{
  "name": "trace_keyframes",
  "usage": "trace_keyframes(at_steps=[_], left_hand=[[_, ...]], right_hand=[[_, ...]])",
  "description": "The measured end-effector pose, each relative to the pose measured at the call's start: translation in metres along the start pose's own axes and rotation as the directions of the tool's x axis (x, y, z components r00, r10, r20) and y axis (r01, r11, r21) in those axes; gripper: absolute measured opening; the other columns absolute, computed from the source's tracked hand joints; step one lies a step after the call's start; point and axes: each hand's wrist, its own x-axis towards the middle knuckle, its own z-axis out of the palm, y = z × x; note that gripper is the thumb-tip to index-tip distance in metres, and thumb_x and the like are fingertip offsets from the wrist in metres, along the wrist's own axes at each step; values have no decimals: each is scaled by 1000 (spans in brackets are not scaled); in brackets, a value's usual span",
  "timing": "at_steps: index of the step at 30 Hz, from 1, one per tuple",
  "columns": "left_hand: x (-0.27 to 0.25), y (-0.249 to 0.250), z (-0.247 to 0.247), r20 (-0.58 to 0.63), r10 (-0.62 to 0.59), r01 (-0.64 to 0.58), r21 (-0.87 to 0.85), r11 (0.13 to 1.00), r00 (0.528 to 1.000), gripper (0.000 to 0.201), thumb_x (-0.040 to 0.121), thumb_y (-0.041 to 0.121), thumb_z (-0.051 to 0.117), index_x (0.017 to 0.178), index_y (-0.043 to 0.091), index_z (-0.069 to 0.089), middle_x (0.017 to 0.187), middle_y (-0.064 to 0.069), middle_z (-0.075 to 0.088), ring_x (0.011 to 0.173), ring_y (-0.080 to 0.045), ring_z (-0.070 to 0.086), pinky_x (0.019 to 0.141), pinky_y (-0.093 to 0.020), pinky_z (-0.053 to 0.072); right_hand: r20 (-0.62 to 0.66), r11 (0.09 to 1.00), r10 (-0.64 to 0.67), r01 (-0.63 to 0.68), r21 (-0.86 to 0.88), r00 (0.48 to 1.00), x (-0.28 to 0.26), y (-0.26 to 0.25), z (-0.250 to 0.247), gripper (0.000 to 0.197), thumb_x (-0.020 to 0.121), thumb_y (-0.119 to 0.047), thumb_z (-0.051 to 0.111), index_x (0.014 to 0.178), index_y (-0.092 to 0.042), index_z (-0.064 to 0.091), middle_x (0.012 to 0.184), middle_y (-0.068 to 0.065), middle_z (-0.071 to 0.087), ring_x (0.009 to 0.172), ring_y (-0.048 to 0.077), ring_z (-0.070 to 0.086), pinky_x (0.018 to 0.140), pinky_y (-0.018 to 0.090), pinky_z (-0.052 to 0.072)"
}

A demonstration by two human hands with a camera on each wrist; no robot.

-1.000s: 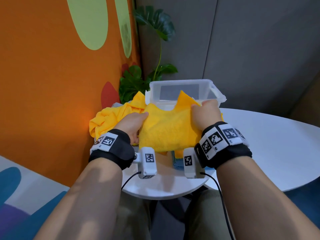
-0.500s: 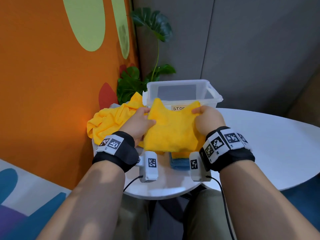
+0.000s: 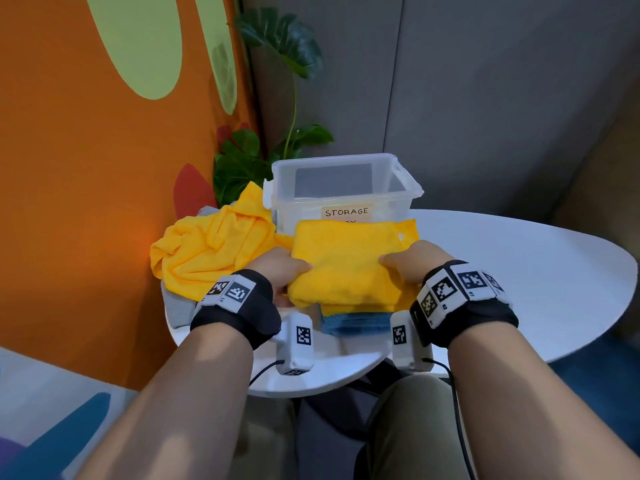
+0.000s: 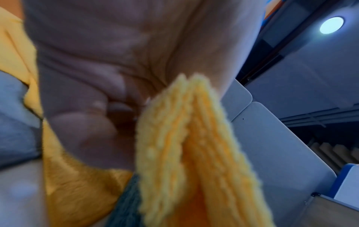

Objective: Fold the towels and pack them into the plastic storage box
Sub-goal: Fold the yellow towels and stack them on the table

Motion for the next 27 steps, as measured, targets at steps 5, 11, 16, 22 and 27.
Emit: trace_keyframes(at_steps=[5,11,16,22,27], left_hand=[[-1,6,2,-34,67,-63,107,992,997,6,98,22,52,94,18,51,99,-16,59,87,-32,58,68,-40,54],[3,-1,4,-35,69,-52,358,932,997,42,95,32,57,131,18,39,111,-20,60,92,-35,62,77,-47,56],[5,-6,7,-8,76,-66,407,911,997,44,95,37,57,129,15,39,112,-16,59,100,-39,63,77,-47,57],[12,-3,6,-43,175,-151,334,930,984,38,91,39,58,117,12,53,117,-12,63,103,-32,62,90,-50,52],[5,14,13,-109,345,-311,244,919,932,41,94,26,59,130,18,43,119,-8,60,106,-30,60,92,-50,51]], right_hand=[[-52,997,-63,66,46,997,0,0,-1,41,98,-36,43,122,-3,51,122,15,56,106,30,53,77,31,34],[-36,989,-24,19,-147,999,7,10,4,42,98,-37,44,118,-2,55,120,15,59,107,30,55,79,31,38],[-47,979,6,-16,-202,999,10,16,10,36,96,-34,48,110,-3,58,114,14,61,104,29,57,75,31,39],[-97,993,-50,60,97,994,8,13,14,45,95,-24,51,135,-9,37,120,14,56,103,30,55,74,32,39],[-262,954,-178,231,190,949,13,12,7,54,93,-5,42,141,-29,32,117,12,57,84,22,49,70,30,39]])
